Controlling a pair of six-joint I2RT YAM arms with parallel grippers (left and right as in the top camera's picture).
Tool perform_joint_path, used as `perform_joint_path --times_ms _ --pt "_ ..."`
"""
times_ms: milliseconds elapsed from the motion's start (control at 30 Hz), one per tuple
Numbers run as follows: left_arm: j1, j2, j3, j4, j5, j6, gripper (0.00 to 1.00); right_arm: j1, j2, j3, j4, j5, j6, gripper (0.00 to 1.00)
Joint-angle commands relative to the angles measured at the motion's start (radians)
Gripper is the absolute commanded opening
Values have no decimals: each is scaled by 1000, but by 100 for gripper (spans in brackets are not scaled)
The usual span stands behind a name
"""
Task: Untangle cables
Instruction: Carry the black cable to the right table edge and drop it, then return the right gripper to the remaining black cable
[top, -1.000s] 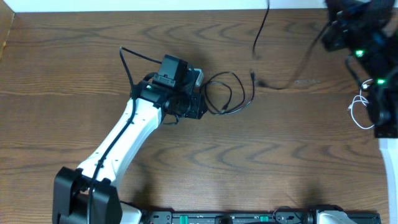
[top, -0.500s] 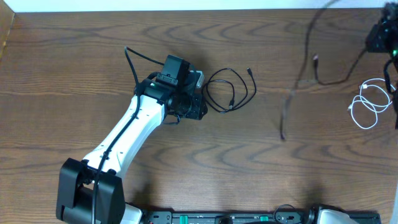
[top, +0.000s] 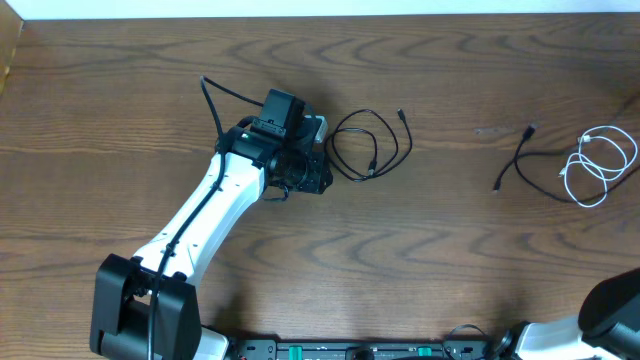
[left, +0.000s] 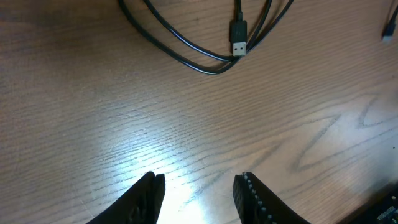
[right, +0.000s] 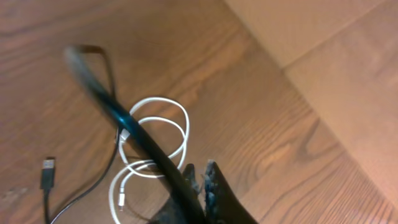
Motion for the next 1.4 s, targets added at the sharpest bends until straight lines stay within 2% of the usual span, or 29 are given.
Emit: perform_joint_path --times_ms 0,67,100,167,267,333,567,767,1067,1133,1200,1367 --pt "4 6 11 -6 -9 5 41 -35 29 10 1 -206 53 26" --pt "4 6 11 -6 -9 5 41 -40 33 10 8 -326 54 46" --pt "4 6 11 -6 -9 5 41 -40 33 10 14 -378 54 52" --pt "4 6 11 -5 -10 5 42 -32 33 10 26 -505 54 53" --pt "4 6 11 -5 -17 5 41 -7 33 10 26 -681 53 47" --pt "4 6 11 -6 -76 5 41 53 33 10 -4 -801 53 46" --pt "4 6 11 -6 -262 -38 42 267 47 -26 -113 -788 -16 55" --pt "4 6 11 -6 -364 -127 46 445 85 -154 -61 -735 -18 59" --pt "4 17 11 -7 -364 -127 47 692 207 -296 110 -760 -18 58" --pt "4 18 11 -8 -364 -127 47 730 234 -296 141 -751 -18 54" --pt "4 18 11 -7 -364 -127 47 774 264 -296 179 -710 -14 46" --pt "4 18 11 -12 -364 -127 47 852 330 -296 222 -448 230 46"
